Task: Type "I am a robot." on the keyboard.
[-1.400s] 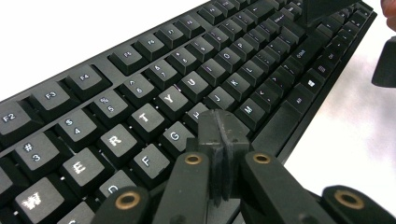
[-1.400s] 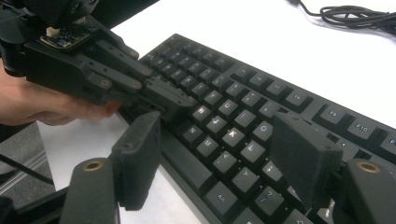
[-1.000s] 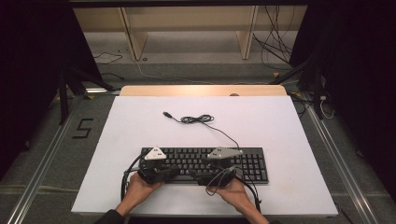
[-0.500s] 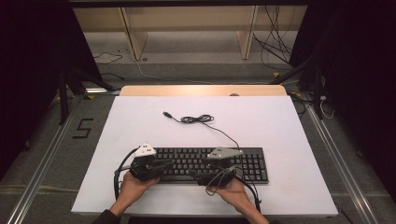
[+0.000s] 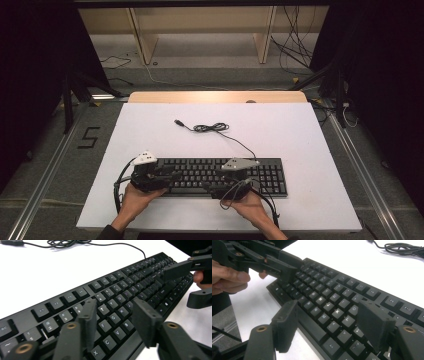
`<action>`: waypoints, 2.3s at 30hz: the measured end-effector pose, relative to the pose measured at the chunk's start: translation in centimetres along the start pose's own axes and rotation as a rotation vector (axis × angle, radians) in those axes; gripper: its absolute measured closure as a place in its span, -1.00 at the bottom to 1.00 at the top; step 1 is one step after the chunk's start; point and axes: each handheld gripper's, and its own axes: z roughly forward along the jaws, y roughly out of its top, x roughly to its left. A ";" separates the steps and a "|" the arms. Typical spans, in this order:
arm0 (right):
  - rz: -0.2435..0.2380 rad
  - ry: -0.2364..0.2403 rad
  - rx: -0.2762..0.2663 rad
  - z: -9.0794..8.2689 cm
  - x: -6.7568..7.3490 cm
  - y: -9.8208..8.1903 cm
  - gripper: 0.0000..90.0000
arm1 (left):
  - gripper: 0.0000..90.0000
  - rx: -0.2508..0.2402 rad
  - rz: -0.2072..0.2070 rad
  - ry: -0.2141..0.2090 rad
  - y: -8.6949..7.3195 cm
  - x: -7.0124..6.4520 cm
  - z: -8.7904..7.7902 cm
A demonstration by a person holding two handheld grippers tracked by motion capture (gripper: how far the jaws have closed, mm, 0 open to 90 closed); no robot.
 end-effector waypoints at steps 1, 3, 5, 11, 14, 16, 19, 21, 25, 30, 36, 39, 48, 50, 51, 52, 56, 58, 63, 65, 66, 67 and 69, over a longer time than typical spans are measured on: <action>0.000 -0.001 -0.001 0.0 0.0 0.0 -0.23 | 0.10 0.001 -0.002 0.002 0.0 0.1 -0.1; 0.001 -0.001 -0.001 0.0 0.0 0.0 -0.23 | 0.05 -0.005 -0.010 0.004 -0.1 0.2 -0.2; 0.000 0.000 -0.001 0.0 0.0 0.0 -0.23 | 0.00 -0.013 -0.018 0.006 -0.1 0.3 -0.3; 0.000 0.001 -0.001 0.1 0.0 0.0 -0.23 | -0.09 -0.023 -0.031 0.014 -0.3 0.5 -0.9; 0.004 -0.001 0.000 0.2 -0.1 0.1 -0.22 | -0.13 -0.031 -0.038 0.016 -0.4 0.6 -1.1; 0.005 -0.002 -0.001 0.3 -0.2 0.2 -0.21 | -0.16 -0.036 -0.041 0.015 -0.5 0.6 -1.2; 0.011 -0.009 0.001 0.5 -0.3 0.3 -0.17 | -0.19 -0.042 -0.045 0.016 -0.7 0.7 -1.5; 0.013 -0.021 0.006 0.7 -0.6 0.5 -0.09 | -0.21 -0.047 -0.049 0.016 -0.8 0.7 -1.7; 0.032 -0.044 0.012 1.0 -1.2 0.8 0.15 | -0.26 -0.053 -0.055 0.017 -1.0 0.9 -1.9; 0.036 -0.066 0.023 1.5 -1.8 0.9 0.55 | -0.28 -0.058 -0.056 0.020 -1.2 0.9 -2.1; 0.026 -0.087 0.048 2.3 -2.2 1.0 0.86 | -0.29 -0.054 -0.054 0.021 -1.4 0.8 -2.2; 0.023 -0.091 0.059 2.7 -2.3 1.1 0.95 | -0.29 -0.056 -0.051 0.017 -1.4 0.7 -2.2; 0.011 -0.111 0.093 4.1 -2.3 1.2 1.00 | -0.30 -0.057 -0.048 0.014 -1.7 0.5 -2.3; 0.013 -0.117 0.099 4.3 -2.4 1.1 1.00 | -0.29 -0.054 -0.045 0.014 -1.7 0.5 -2.3; 0.014 -0.118 0.102 4.4 -2.5 1.1 1.00 | -0.29 -0.053 -0.044 0.015 -1.8 0.6 -2.3; 0.011 -0.122 0.105 4.5 -2.5 1.1 1.00 | -0.29 -0.053 -0.045 0.015 -1.8 0.6 -2.3; 0.002 -0.127 0.126 4.8 -2.6 0.9 1.00 | -0.29 -0.056 -0.047 0.016 -1.8 0.6 -2.3; 0.001 -0.125 0.124 4.8 -2.7 0.8 1.00 | -0.29 -0.056 -0.045 0.019 -1.8 0.7 -2.3; 0.001 -0.129 0.125 4.8 -2.7 0.8 1.00 | -0.29 -0.057 -0.050 0.020 -1.8 0.7 -2.3; 0.001 -0.131 0.123 4.8 -2.6 0.8 1.00 | -0.29 -0.055 -0.049 0.023 -1.8 0.8 -2.3; 0.003 -0.130 0.122 4.8 -2.6 0.8 1.00 | -0.29 -0.055 -0.050 0.024 -1.8 0.8 -2.3; 0.010 -0.129 0.122 4.7 -2.7 0.9 1.00 | -0.29 -0.055 -0.052 0.024 -1.8 0.8 -2.3; 0.025 -0.118 0.101 4.5 -2.7 0.9 0.90 | -0.29 -0.058 -0.053 0.028 -1.8 0.9 -2.4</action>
